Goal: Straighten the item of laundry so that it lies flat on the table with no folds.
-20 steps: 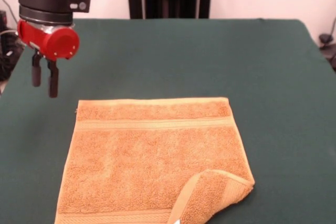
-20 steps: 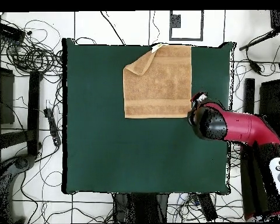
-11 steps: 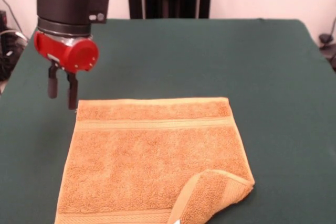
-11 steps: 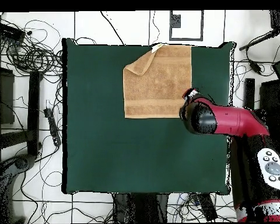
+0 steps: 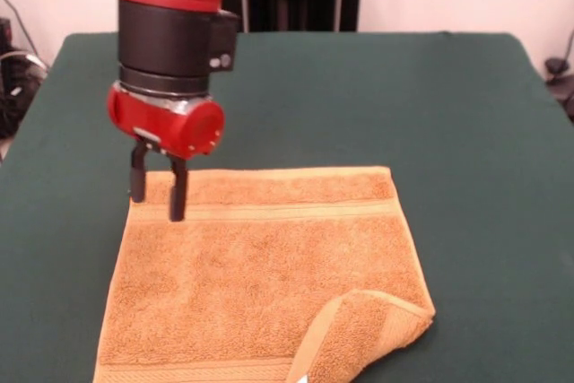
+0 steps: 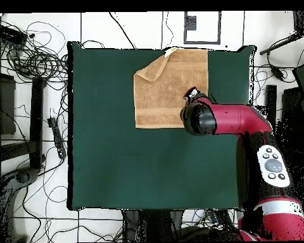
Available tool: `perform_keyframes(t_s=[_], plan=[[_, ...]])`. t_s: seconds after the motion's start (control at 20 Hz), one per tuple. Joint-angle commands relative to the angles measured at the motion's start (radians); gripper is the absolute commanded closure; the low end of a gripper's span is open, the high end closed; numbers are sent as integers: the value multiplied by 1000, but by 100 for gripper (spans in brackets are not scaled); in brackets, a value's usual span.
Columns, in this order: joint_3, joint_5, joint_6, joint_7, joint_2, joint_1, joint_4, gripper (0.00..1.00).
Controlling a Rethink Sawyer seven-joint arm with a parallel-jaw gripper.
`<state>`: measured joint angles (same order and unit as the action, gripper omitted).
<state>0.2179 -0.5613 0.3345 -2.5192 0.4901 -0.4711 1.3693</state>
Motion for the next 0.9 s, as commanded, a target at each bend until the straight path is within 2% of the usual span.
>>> perform_keyframes(t_s=[0.05,0.4,0.9], plan=[[10,26,134,13,-69,92,4,0],[-41,37,121,-49,-59,162,24,0],[-75,43,-19,-93,-2,189,180,0]])
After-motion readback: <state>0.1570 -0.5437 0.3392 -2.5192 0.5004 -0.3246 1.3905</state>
